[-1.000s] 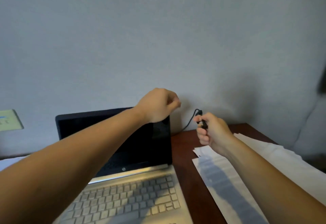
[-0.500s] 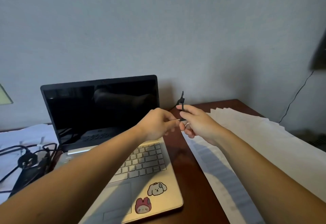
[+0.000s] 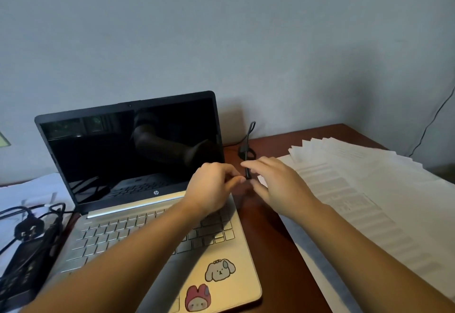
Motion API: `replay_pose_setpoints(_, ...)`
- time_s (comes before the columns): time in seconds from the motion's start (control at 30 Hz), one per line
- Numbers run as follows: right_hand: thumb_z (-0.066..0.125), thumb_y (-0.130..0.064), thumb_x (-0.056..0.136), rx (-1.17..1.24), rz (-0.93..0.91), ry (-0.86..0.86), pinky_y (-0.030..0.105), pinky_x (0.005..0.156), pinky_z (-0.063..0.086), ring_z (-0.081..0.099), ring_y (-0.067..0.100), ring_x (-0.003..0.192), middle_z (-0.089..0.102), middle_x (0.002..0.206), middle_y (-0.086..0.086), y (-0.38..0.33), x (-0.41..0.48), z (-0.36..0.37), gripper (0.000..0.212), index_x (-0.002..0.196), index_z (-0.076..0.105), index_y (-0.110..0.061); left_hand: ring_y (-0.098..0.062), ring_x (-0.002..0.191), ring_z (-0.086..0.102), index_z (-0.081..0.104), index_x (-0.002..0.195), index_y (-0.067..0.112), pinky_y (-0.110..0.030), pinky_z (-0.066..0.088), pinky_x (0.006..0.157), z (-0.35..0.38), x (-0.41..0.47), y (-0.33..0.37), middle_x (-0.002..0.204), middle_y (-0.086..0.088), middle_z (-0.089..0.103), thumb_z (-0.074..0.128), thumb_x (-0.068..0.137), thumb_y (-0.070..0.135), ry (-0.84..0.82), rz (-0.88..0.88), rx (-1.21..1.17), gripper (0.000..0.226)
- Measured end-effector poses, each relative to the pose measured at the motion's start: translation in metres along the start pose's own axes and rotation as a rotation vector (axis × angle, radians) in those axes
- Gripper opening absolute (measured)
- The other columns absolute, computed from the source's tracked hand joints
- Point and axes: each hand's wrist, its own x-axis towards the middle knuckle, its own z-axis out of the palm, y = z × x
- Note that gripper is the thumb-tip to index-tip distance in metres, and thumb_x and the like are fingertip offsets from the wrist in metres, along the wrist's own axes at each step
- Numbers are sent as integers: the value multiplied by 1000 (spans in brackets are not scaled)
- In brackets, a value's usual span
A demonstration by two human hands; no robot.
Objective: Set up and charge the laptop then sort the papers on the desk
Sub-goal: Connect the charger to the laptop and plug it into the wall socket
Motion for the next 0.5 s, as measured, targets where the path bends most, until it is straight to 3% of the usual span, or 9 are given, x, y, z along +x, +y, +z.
replay_pose_setpoints(0.23, 64, -16, 92, -30, -147, 10, 42, 73, 56, 64, 25, 88, 69, 98, 6, 7, 2, 19, 16, 106, 71, -16, -2, 81, 65, 76, 98, 28, -28, 56, 77, 11, -10, -9, 85, 15, 69, 65, 96, 39, 34, 14, 8, 15)
replay_pose_setpoints(0.5, 57, -18, 97, -35, -151, -52, 38, 71, 54, 60, 24, 88, 65, 95, 6, 9, 5, 28, 16, 107, 69, -16, -7, 93, 65, 77, 110, 29, -33, 56, 83, 12, -17, -16, 103, 11, 72, 65, 96, 39, 95, 63, 155, 20)
